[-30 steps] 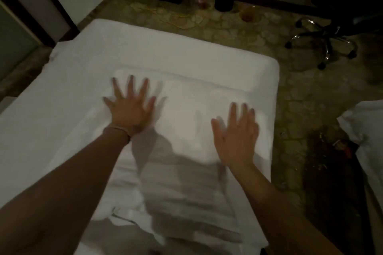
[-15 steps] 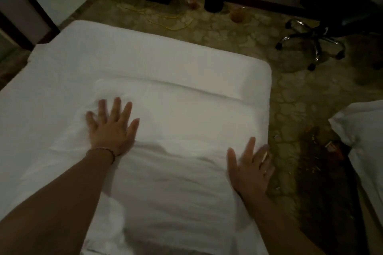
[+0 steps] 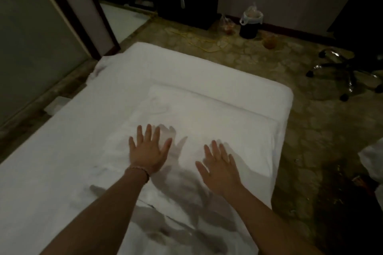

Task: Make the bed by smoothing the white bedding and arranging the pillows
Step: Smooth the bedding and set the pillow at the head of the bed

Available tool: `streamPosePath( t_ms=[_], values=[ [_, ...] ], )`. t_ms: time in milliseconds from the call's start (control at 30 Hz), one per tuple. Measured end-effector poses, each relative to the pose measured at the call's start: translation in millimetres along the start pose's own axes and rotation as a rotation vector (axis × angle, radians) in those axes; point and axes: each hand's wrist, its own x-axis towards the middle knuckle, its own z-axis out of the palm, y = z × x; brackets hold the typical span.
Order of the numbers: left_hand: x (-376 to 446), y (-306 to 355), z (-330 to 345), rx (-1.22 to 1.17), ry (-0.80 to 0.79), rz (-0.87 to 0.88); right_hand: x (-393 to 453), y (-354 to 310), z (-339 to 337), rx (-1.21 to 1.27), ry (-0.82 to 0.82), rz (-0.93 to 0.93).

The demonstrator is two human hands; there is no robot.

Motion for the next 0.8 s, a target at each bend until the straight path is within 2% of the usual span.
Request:
streamPosePath(
  t_ms=[133, 233, 400, 667, 800],
  values=[
    [-90.1, -19.8, -23.7, -0.043, -0.034, -0.116, -47.2, -41.6, -19.6, -0.165, -0.051, -0.308],
    [-155.9, -32.5, -30.2, -0.116, -0.074, -0.233, -82.0, -61.5, -30.8, -0.310, 0.008, -0.500],
    [-248.0, -53.3, -20.6, -0.252, -0.095, -0.433, -125.8, -95.7, -44.6, -0.440, -0.145, -0.702],
    [-347.3, -76.0, 26.8, -0.443, -0.075, -0.860, -147.7, -152.2, -5.3, -0.611, -0.289, -1.061],
    [-385.8, -63.6, 40.9, -0.556, -0.066, -1.112, -141.8, -174.4, 29.3, -0.719, -0.394, -1.249]
  ],
)
